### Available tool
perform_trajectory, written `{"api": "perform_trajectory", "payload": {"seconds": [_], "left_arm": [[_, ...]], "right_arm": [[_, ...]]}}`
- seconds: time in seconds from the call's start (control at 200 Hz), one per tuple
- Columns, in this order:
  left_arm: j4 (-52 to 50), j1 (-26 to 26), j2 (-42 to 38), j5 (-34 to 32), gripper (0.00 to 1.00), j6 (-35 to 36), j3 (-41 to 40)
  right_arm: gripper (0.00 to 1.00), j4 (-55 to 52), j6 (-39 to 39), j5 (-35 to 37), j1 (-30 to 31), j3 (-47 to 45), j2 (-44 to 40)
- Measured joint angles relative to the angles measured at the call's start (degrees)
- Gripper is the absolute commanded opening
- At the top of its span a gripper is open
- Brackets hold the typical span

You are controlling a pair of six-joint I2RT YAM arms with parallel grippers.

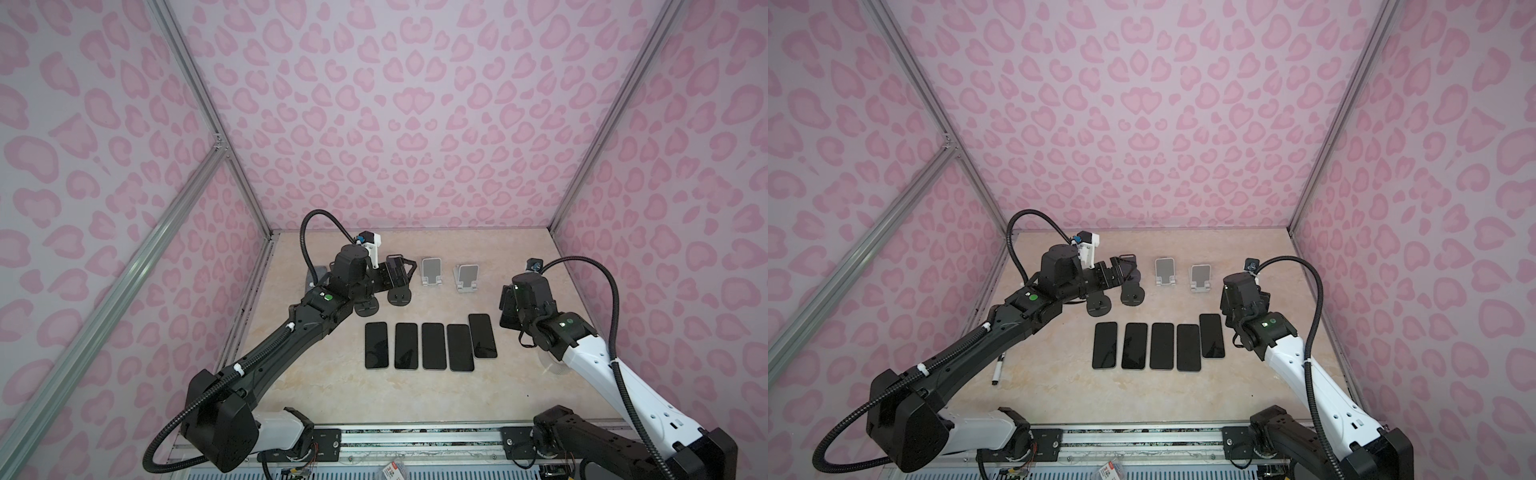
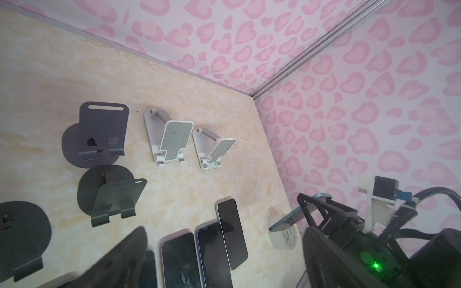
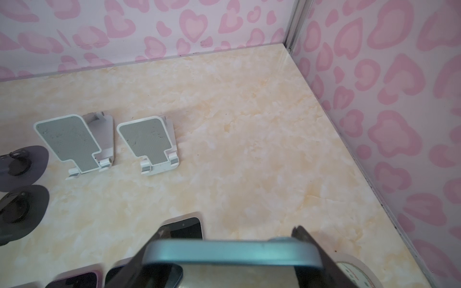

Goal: Remove the phone from the phone stand
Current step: Place the phone to the middle-right of the table.

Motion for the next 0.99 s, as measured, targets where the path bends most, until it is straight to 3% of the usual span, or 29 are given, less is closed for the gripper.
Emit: {"api": "perform_trajectory", "payload": {"seconds": [0.225, 0.37, 0.995], "left_arm": [[0.2, -2.7, 0.8, 1.3, 1.0, 0.9, 0.3], [0.4, -4.1, 1.6, 2.3, 1.0, 1.0, 0.4], [0.4, -4.4, 1.5, 1.7, 1.0, 2.0, 0.4]], "right_arm": [[0.64, -2.7, -1.5, -1.7, -4.0, -1.7, 0.0], [0.64, -1.1, -0.7, -4.5, -7.1, -2.7, 5.3], [0.64, -1.0, -0.9, -8.7, -9.7, 0.7, 20.9]]}}
